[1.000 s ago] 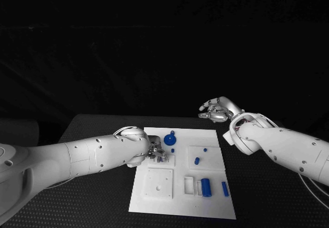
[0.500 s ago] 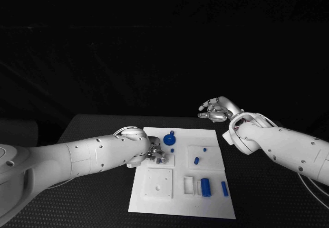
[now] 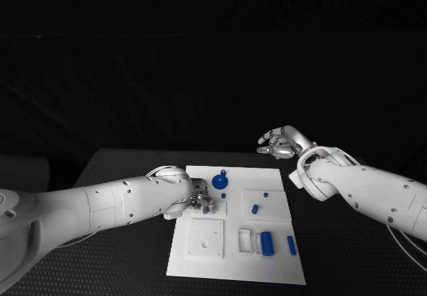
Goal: Assemble the parts on the task board
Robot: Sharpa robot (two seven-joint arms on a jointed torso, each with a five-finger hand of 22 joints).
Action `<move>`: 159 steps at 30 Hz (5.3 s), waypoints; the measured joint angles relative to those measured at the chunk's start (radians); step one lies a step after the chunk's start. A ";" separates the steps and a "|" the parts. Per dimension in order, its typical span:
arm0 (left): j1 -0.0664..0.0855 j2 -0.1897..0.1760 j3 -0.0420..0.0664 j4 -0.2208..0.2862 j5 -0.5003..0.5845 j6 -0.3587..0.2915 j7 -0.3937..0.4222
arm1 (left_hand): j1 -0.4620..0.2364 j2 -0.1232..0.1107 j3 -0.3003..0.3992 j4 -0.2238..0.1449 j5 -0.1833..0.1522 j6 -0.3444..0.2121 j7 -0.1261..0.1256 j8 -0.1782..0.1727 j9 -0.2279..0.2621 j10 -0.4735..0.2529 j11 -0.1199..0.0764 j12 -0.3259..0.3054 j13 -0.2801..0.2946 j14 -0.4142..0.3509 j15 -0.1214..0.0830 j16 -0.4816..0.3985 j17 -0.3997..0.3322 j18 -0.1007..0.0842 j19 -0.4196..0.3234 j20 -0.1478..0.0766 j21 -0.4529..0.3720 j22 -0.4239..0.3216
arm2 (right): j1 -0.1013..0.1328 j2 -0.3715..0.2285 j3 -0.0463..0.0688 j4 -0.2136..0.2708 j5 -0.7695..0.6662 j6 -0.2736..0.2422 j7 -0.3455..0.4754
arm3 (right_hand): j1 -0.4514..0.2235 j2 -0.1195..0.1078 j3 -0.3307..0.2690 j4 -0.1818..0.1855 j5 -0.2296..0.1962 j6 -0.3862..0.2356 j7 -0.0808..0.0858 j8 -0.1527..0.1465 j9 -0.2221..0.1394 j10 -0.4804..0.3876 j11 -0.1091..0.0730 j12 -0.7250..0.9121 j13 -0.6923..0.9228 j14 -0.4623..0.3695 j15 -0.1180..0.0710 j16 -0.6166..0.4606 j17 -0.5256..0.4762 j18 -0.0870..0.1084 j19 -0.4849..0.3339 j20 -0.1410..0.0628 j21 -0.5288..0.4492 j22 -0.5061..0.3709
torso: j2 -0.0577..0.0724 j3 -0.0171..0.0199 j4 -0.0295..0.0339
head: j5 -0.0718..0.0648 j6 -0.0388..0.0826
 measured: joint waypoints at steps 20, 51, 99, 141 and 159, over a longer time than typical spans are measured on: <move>-0.002 -0.009 -0.001 0.002 0.028 -0.015 0.002 | 0.022 -0.069 -0.013 0.069 -0.092 0.004 -0.004 -0.024 0.010 -0.006 0.006 -0.019 -0.007 -0.010 -0.019 -0.011 -0.008 0.000 0.000 0.000 -0.011 0.000 | 0.000 -0.001 0.000 0.002 0.001 0.002 0.000 | 0.000 0.000 0.000 0.000 0.000 0.000 0.000 0.000 0.000 0.000 0.000 0.000 -0.001 0.000 0.000 0.000 0.000 -0.001 0.000 0.000 0.000 0.000 | 0.000 0.0008 0.0000 | 0.000 0.004; -0.003 -0.033 0.000 0.019 0.037 -0.035 -0.003 | 0.026 -0.280 0.007 0.218 -0.183 0.062 -0.034 -0.031 0.043 -0.020 0.003 -0.027 0.000 -0.010 -0.022 -0.011 -0.009 0.000 0.000 0.000 -0.018 -0.003 | 0.000 -0.003 0.000 0.003 0.001 0.003 0.000 | 0.000 0.000 0.000 0.000 0.000 -0.001 -0.001 0.000 0.000 -0.007 0.000 0.000 -0.002 0.000 0.000 0.000 -0.002 0.007 -0.004 -0.003 0.000 0.001 | 0.000 0.0002 0.0005 | 0.000 0.004; 0.009 -0.128 0.044 0.171 -0.054 -0.093 -0.013 | 0.031 -0.214 -0.052 0.358 -0.183 -0.212 0.089 -0.282 -0.187 -0.154 0.117 -0.359 -0.134 -0.151 0.095 -0.277 -0.142 -0.026 -0.136 0.039 -0.204 -0.076 | -0.002 -0.020 0.000 0.006 0.002 0.003 0.000 | 0.000 0.000 0.000 0.000 0.004 -0.007 -0.001 0.000 -0.001 -0.007 0.000 0.000 -0.004 0.000 0.000 0.000 -0.003 0.000 -0.004 -0.003 0.000 0.000 | 0.000 0.0002 0.0001 | -0.003 0.008; -0.014 -0.065 0.034 0.086 0.003 -0.050 -0.004 | 0.119 -0.066 -0.129 0.277 -0.183 -0.145 0.073 -0.273 -0.245 -0.112 0.099 -0.388 -0.107 -0.130 0.087 -0.277 -0.119 -0.024 -0.134 0.042 -0.204 -0.057 | -0.003 -0.016 0.000 0.005 0.002 0.003 -0.001 | 0.000 0.000 0.000 0.000 0.012 -0.007 0.003 0.000 -0.001 -0.006 0.002 0.000 -0.006 0.000 0.000 0.000 -0.004 0.007 -0.004 -0.003 0.000 0.000 | 0.000 0.0000 0.0001 | -0.009 0.004; -0.015 -0.044 0.036 0.053 0.012 -0.039 0.001 | 0.154 -0.031 -0.112 0.191 -0.179 -0.128 0.071 -0.265 -0.247 -0.098 0.096 -0.391 -0.089 -0.122 0.084 -0.277 -0.109 -0.024 -0.125 0.039 -0.207 -0.050 | -0.003 -0.016 0.000 0.006 0.002 0.003 -0.001 | 0.000 0.000 0.000 0.000 0.016 -0.007 0.000 0.000 -0.001 -0.006 0.002 0.004 -0.007 0.000 0.000 0.004 -0.005 0.006 -0.004 -0.003 0.000 0.001 | 0.001 0.0002 -0.0010 | -0.013 -0.001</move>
